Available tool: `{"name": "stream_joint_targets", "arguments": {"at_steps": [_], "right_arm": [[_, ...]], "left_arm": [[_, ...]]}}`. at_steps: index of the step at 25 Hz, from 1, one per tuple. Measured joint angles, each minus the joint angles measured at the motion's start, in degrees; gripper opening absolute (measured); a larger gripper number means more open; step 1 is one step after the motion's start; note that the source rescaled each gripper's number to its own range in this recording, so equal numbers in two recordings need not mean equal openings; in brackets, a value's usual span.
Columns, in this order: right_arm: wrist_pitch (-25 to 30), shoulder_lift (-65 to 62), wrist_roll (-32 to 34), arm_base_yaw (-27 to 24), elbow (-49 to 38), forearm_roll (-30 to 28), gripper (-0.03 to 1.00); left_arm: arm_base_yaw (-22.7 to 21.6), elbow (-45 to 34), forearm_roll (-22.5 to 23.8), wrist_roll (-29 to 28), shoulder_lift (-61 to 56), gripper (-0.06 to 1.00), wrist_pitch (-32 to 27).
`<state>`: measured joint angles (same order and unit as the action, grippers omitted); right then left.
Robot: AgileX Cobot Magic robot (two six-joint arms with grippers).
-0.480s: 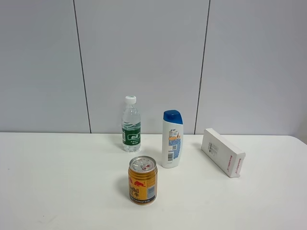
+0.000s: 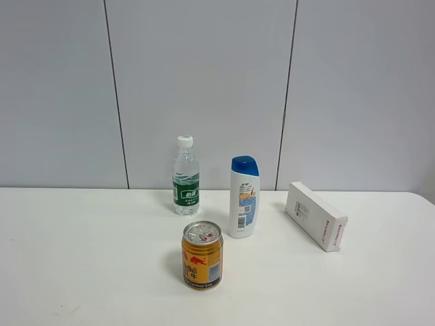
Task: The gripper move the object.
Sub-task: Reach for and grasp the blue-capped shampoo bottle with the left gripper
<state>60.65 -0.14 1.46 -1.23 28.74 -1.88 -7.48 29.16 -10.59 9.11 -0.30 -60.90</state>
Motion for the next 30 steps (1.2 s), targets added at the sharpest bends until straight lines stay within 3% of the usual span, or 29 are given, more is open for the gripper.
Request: {"name": "stream_joint_targets", "arguments": {"at_steps": [30], "right_arm": [[0.0, 0.0, 0.0, 0.0, 0.0, 0.0, 1.0]], "left_arm": [[0.0, 0.12, -1.33, -0.87, 0.0, 1.0, 0.31]]}}
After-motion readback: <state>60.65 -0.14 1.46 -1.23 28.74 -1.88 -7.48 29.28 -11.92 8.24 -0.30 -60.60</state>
